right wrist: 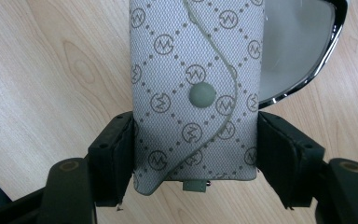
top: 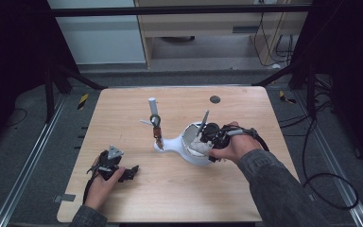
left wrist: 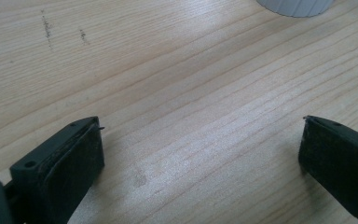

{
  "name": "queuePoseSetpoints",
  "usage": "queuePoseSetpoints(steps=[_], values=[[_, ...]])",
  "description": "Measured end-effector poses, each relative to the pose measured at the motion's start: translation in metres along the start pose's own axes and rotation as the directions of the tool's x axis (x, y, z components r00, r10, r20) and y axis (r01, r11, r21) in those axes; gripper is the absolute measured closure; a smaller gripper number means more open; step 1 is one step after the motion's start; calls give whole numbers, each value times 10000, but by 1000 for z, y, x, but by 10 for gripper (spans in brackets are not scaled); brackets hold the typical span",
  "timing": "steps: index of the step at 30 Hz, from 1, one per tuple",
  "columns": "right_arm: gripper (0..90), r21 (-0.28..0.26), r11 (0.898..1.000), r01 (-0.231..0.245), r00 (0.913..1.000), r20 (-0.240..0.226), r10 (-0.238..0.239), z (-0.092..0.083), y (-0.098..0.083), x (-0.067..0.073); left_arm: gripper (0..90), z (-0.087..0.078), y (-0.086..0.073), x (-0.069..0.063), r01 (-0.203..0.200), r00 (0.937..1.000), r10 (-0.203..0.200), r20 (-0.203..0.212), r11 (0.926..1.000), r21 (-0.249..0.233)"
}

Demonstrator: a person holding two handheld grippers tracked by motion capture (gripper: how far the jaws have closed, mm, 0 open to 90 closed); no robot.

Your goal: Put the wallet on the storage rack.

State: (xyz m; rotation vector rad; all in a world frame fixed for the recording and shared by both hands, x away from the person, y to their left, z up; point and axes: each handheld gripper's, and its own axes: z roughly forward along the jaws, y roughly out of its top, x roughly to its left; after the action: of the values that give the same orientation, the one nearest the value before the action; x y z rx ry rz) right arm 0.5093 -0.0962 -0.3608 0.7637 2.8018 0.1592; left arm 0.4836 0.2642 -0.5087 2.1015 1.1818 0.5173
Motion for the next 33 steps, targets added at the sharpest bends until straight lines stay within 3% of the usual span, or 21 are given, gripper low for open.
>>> queuePoseSetpoints(steps=[8, 33], values=[[323, 98, 9999, 136, 9999, -26, -135, 3, 5, 1, 0, 0, 0, 0, 3, 10000, -3, 0, 10000, -4], [323, 441, 9990, -93, 10000, -8, 93, 10, 12, -8, 0, 0, 0, 0, -8, 10000, 8, 3, 10000, 0]])
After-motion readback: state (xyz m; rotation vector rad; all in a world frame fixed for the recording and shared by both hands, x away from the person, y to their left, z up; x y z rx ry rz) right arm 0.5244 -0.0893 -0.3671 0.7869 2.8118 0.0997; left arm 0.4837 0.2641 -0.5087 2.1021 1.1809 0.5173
